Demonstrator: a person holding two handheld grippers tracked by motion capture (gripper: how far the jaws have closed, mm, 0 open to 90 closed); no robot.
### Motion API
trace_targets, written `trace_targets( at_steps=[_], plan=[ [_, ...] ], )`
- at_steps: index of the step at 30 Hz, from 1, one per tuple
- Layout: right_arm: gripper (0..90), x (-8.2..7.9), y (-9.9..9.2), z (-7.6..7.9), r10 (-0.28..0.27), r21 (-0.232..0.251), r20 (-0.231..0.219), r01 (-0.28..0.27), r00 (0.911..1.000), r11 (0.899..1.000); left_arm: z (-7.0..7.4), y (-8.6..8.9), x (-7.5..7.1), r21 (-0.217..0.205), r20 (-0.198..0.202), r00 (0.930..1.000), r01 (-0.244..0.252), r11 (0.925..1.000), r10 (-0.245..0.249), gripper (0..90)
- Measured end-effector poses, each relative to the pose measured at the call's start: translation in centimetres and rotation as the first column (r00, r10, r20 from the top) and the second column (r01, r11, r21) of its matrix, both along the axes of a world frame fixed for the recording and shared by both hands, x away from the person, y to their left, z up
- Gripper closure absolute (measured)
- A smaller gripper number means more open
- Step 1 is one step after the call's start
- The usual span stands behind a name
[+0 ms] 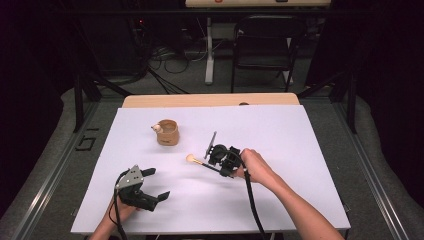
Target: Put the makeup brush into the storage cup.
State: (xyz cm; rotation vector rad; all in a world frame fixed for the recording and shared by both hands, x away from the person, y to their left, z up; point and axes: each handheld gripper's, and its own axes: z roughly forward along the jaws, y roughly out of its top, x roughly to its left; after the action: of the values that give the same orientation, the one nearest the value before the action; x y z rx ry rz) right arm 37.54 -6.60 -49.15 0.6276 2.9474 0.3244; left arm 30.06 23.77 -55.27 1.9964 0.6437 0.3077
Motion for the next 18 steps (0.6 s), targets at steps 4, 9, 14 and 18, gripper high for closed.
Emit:
trace_targets(
  at_steps=[4,9,14,18],
  plan=[
    [85.5,-0.22,0.23,0.14,0.013,-0.002,0.006,-0.013,0.9999,1.000,-0.07,-0.06,0.05,0.004,-0.003,1.0000,0.006,1.0000,-0.006,0.0],
    [85.5,-0.60,0.46,0.31,0.021,0.026,0.012,-0.021,0.9997,0.999,-0.09,-0.18,0.07,0.017,-0.006,0.9999,0.013,0.9998,-0.013,0.0],
    [85.6,-0.75,0.62,0.38,0.016,0.066,0.023,-0.018,0.9996,0.998,-0.10,-0.12,0.06,0.011,-0.002,1.0000,0.009,0.9999,-0.009,0.0],
    [85.5,-0.92,0.59,0.52,-0.001,0.122,0.037,-0.003,0.9993,0.993,-0.10,-0.17,0.11,0.004,0.003,1.0000,0.004,1.0000,-0.004,0.0]
  ],
)
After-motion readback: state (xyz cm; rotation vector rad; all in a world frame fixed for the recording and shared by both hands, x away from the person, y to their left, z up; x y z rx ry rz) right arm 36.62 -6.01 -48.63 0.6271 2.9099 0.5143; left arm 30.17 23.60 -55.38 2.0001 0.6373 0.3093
